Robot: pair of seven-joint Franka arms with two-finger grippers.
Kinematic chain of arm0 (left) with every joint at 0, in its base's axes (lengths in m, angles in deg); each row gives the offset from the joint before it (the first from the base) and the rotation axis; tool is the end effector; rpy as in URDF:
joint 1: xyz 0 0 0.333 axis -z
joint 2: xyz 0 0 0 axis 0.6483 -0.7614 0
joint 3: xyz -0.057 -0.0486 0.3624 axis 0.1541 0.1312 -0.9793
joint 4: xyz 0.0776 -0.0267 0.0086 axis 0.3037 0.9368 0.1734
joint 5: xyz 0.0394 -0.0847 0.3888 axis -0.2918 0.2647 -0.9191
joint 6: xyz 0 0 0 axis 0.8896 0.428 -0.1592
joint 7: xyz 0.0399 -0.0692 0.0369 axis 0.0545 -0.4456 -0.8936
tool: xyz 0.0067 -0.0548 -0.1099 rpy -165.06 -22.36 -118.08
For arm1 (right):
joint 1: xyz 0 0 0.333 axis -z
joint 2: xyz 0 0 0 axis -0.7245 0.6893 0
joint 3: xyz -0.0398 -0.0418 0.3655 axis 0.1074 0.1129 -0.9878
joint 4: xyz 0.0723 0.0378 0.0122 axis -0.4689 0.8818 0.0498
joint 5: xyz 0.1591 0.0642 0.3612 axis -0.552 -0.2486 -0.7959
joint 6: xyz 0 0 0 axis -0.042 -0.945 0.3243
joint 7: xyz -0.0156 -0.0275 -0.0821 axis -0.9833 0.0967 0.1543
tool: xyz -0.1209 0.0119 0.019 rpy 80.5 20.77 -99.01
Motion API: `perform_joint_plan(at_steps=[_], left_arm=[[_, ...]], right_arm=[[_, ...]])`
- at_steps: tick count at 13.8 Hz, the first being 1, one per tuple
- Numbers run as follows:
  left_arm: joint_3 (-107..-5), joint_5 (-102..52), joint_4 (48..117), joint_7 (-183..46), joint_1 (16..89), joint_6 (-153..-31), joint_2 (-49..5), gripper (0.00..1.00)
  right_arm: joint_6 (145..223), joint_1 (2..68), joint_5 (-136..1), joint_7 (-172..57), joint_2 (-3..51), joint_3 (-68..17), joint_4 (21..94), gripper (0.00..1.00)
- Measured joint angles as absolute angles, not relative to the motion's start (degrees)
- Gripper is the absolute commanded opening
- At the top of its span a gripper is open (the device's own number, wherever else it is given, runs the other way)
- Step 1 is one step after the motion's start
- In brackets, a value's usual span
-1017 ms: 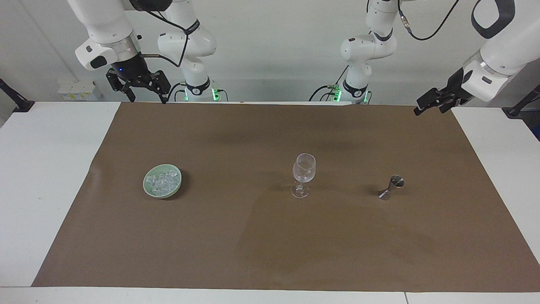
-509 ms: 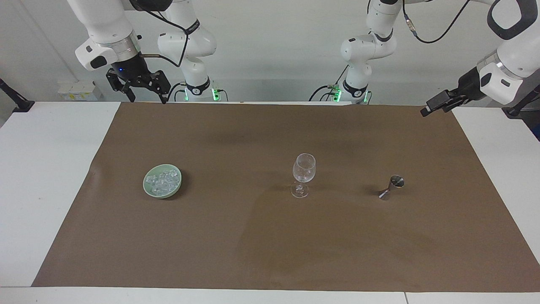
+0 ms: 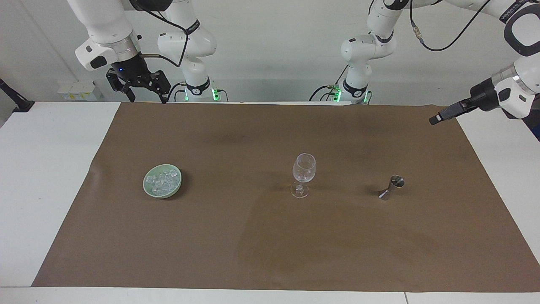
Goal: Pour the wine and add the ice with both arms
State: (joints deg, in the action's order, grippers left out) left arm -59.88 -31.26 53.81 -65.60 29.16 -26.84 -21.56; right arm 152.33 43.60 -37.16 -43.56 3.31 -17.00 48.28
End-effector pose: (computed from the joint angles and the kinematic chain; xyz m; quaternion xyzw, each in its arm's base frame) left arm 0.5811 0.0780 0.6238 0.9573 0.1893 -0.1502 0.1586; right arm 0.5163 0.0100 0.6766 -0.9988 0.0439 0.0231 0.0004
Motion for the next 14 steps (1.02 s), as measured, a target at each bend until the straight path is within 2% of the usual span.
perform_joint_plan(at_steps=[14], left_arm=[[-61.0, -24.4, 53.8, -65.6, 27.3, -26.0, -21.6, 1.00]], right_arm=[[152.3, 43.6, -37.2, -43.6, 3.3, -17.0, 48.3, 1.00]])
